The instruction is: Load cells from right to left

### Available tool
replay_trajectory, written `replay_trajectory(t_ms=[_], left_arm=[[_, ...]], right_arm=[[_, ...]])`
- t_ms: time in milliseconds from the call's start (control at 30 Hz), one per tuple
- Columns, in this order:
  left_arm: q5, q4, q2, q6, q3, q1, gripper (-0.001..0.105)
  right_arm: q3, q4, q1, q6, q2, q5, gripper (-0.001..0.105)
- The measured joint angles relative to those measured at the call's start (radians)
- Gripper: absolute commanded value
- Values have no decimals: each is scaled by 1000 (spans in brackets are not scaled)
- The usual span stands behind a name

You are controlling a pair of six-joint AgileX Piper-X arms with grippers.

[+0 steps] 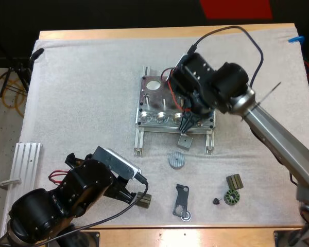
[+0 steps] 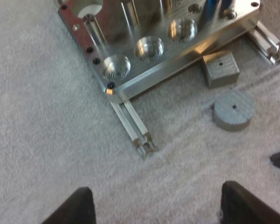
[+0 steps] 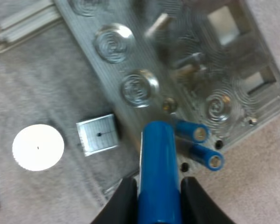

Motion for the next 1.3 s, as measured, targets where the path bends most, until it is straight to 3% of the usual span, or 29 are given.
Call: replay_trajectory(t_ms=[267,1300], left_arm=[[0,1,-20,41,0,0,57],[0,1,-27,47,0,0,57]], right_arm=[[-13,32,-61,-47,84,6,0],[-16,-56,-61,-151,277,48,0]])
